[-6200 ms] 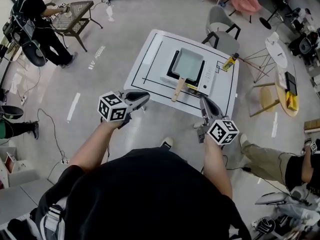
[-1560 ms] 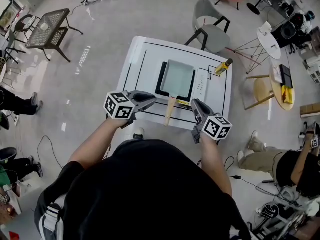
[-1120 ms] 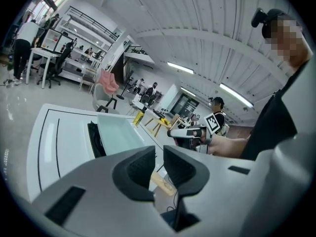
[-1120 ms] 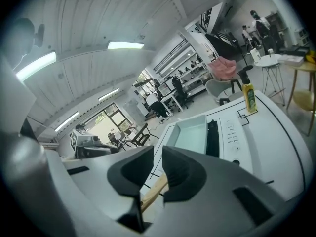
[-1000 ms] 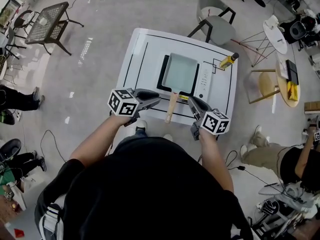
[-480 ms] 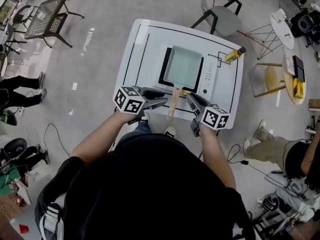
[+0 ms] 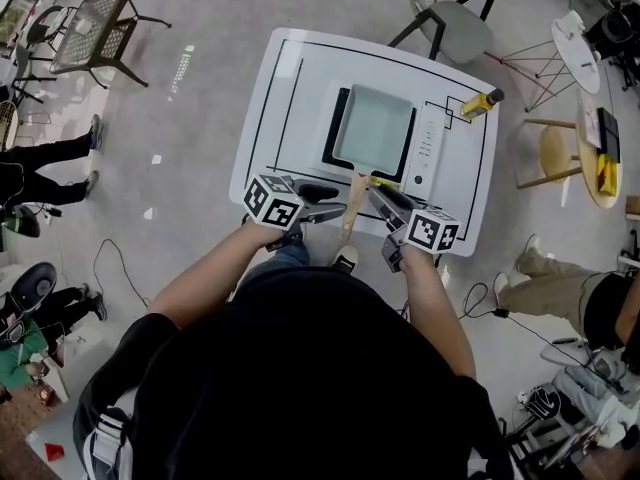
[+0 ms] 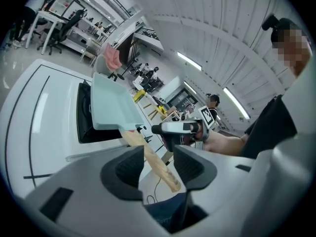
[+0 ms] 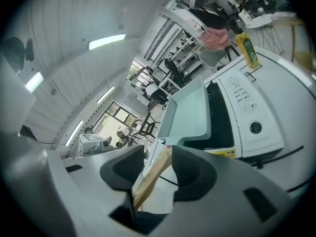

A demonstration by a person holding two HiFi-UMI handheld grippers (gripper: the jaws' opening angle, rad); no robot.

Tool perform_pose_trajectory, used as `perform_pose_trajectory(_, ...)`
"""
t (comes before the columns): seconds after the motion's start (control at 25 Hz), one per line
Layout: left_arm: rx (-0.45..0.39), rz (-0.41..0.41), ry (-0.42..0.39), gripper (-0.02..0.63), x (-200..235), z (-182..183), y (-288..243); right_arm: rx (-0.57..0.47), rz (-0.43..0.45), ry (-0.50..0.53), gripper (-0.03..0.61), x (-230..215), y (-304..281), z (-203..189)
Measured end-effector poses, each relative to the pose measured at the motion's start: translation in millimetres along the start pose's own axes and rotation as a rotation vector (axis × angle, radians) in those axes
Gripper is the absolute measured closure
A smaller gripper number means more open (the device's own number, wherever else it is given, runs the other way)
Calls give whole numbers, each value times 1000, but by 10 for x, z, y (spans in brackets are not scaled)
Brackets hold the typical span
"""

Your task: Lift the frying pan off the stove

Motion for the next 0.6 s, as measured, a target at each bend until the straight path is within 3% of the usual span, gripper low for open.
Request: perform_pose_trajectory(0.6, 10, -60, 147, 382, 133, -223, -251, 74, 57, -93, 351, -159, -288, -230)
Point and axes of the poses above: the fingertips, and each gripper's own axes: y backward along the fingers, x to its left, z out of its top, the point moved 2 cm from there along y, backward along the fingers, and after that the axes turned 1 degree about -z, right-handed, at the moved point
